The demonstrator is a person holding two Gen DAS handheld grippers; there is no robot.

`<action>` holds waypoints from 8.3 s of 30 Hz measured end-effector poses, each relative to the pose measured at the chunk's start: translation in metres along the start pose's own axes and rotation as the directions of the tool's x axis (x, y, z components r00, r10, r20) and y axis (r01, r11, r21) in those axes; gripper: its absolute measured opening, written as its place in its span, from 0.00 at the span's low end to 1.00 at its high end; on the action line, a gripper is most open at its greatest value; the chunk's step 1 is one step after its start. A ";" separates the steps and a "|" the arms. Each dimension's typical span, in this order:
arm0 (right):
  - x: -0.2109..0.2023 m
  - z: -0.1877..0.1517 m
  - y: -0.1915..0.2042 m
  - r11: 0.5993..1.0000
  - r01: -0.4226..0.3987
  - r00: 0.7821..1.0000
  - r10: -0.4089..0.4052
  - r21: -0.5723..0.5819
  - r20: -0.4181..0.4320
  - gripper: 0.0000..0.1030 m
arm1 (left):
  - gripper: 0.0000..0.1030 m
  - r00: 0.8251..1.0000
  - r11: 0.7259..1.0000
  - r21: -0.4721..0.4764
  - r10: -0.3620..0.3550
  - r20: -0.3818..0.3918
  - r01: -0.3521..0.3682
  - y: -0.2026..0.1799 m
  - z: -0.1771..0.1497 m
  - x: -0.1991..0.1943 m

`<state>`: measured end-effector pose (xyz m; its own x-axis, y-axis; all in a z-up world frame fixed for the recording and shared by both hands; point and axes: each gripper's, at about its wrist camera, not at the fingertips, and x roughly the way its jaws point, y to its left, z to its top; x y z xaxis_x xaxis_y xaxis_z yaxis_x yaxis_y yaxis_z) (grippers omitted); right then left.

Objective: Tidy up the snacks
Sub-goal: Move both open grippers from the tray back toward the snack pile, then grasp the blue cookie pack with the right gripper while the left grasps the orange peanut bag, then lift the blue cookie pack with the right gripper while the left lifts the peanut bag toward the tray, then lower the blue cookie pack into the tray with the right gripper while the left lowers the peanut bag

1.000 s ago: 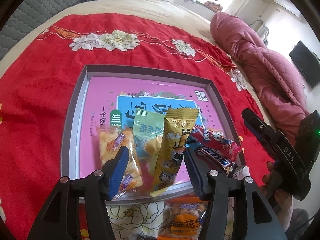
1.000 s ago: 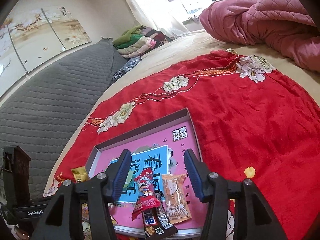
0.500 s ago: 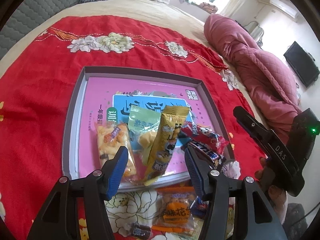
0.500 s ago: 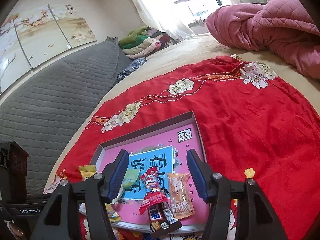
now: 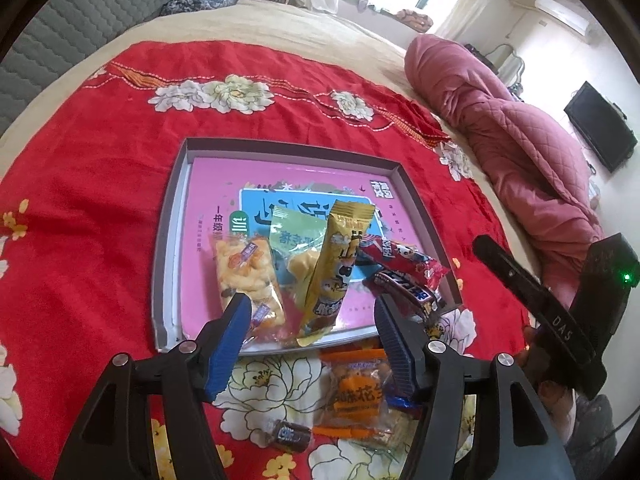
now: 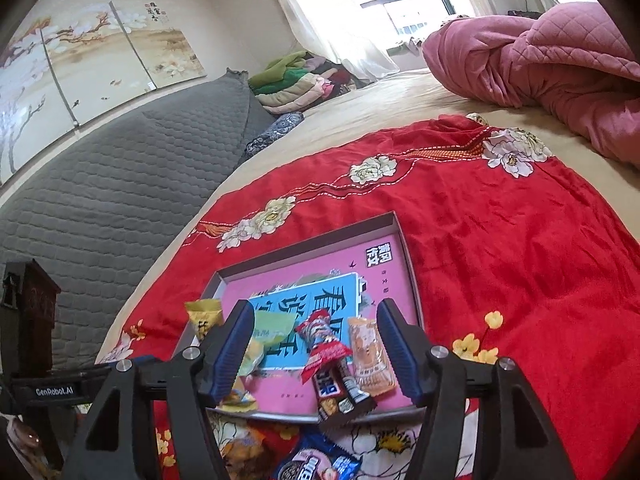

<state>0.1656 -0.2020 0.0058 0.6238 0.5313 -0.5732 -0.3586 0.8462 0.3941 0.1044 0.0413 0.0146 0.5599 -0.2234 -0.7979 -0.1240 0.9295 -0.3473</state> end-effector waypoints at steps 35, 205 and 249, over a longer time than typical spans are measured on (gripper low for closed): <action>-0.035 -0.047 0.029 0.985 0.115 0.989 -0.125 -0.128 -0.076 0.73 | 0.67 0.999 0.994 0.099 0.046 -0.019 -0.044 -0.022 -0.030 -0.010; 0.021 -0.037 0.022 0.984 -0.024 0.987 -0.005 -0.177 -0.160 0.49 | 0.44 0.997 0.999 -0.048 0.004 -0.073 -0.007 -0.005 0.002 0.053; 0.071 -0.040 0.042 0.955 -0.082 0.977 0.021 -0.284 -0.212 0.49 | 0.44 0.992 0.992 -0.008 0.124 -0.037 -0.124 0.002 0.024 0.063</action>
<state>0.1673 -0.1267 -0.0469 0.4543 0.5456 -0.7043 -0.5911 0.7761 0.2199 0.1589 0.0358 -0.0243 0.5096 -0.1173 -0.8524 -0.1992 0.9476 -0.2496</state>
